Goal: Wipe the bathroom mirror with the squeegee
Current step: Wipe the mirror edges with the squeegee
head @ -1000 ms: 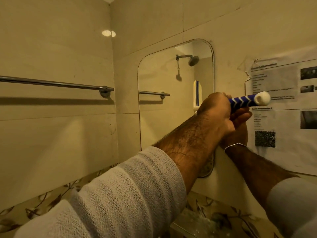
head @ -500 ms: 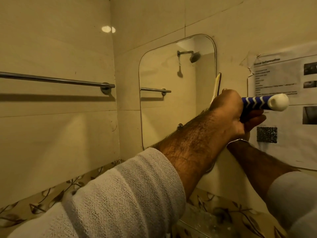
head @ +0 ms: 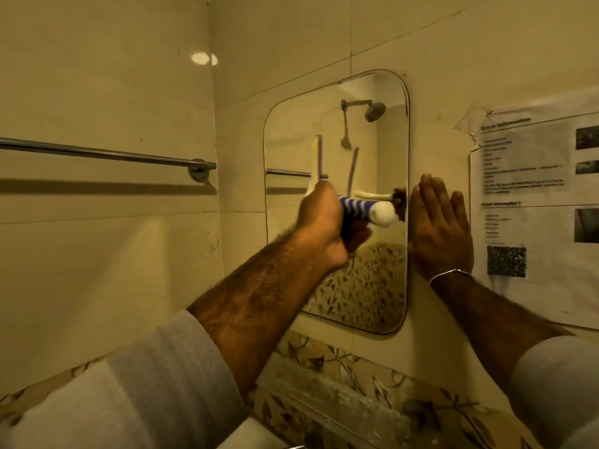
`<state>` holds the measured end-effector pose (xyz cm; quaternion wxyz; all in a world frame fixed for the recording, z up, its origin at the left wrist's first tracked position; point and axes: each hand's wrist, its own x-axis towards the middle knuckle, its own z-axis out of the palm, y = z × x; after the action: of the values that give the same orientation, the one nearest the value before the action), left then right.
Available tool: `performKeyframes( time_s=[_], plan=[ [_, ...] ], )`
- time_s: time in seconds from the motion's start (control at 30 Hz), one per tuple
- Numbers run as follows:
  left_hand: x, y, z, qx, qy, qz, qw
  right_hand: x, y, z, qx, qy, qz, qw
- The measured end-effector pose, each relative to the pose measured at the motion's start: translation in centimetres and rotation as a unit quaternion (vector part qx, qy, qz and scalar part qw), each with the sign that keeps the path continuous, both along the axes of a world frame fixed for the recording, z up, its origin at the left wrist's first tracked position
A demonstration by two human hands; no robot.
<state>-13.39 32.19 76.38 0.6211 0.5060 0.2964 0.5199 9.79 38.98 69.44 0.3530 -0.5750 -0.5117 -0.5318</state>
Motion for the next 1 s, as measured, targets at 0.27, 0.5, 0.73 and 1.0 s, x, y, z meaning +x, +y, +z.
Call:
performKeyframes(
  time_s=[0.27,0.5,0.73,1.0],
  plan=[
    [-1.5,11.1,-2.0,-0.08,-0.024,0.127,0.988,-0.1,0.3,-0.2,0.005,-0.01,0.002,1.0],
    [0.2,15.4,-4.1,-0.111,-0.059,0.188,0.974,0.1,0.6,-0.2,0.026,-0.023,-0.003,0.999],
    [1.6,15.8,-4.0,-0.124,-0.073,0.153,0.978,0.1,0.7,-0.3,0.037,-0.037,-0.013,0.999],
    [2.8,14.1,-4.3,-0.145,-0.058,0.127,0.98,0.0,0.5,-0.2,0.043,-0.027,-0.016,0.999]
  ],
)
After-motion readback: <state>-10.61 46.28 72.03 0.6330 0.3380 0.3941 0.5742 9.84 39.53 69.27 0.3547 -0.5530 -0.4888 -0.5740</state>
